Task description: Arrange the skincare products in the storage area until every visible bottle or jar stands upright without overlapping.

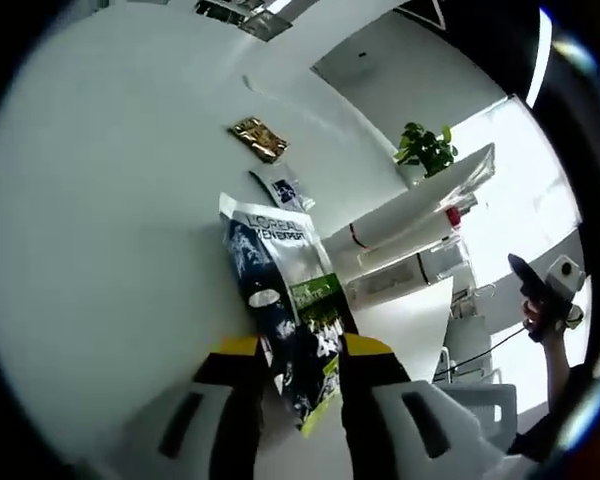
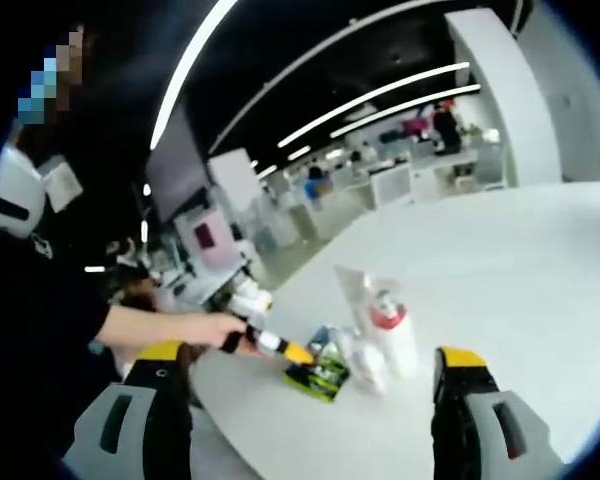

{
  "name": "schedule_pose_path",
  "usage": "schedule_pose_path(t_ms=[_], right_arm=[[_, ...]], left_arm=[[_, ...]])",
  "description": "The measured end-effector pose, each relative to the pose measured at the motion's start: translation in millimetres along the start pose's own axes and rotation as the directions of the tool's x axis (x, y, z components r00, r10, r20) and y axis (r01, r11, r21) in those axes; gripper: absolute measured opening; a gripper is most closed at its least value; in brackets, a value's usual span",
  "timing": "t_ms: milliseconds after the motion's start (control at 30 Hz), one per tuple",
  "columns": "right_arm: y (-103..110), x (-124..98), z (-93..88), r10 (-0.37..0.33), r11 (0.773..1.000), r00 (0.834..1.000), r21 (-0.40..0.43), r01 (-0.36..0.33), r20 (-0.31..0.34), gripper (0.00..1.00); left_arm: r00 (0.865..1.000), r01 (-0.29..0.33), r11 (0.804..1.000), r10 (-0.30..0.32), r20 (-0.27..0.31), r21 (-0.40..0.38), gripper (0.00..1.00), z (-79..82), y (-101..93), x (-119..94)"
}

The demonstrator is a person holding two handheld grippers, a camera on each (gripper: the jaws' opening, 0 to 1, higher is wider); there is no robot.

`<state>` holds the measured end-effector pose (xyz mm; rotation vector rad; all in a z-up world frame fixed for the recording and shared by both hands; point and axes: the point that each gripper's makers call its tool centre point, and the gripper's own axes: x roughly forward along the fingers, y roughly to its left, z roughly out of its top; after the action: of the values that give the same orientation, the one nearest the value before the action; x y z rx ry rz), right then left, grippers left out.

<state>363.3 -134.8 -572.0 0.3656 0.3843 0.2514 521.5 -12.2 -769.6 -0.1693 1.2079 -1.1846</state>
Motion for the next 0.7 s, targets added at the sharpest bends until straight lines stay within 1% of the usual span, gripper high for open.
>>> schedule_pose_path(t_ms=[167,333,433,600,700], right_arm=[[-1,-1,-1.8,-0.007,1.000,1.000,0.003,0.007,-0.001,0.99],[-1,-1,-5.8,-0.006,1.000,1.000,0.002,0.006,-0.016,0.99],[0,-1,-4.5,-0.004,1.000,1.000,0.000,0.004,-0.011,0.99],[1,-1,-3.1,-0.003,1.000,1.000,-0.006,0.003,-0.012,0.99],[1,-2,-4.5,-0.010,1.000,1.000,-0.012,0.010,-0.018,0.99]], left_arm=[[1.000,-0.018,1.000,0.018,0.004,0.025,0.29,3.9,1.2,-3],[1.000,-0.023,0.999,0.023,-0.007,0.032,0.31,2.0,-0.1,-5],[1.000,-0.027,0.999,0.028,-0.010,0.037,0.32,1.2,-1.4,-6],[0.998,-0.057,0.997,0.058,-0.012,0.056,0.36,2.9,2.2,-10],[0.998,-0.063,0.996,0.064,-0.010,0.067,0.35,4.4,2.4,-14]])
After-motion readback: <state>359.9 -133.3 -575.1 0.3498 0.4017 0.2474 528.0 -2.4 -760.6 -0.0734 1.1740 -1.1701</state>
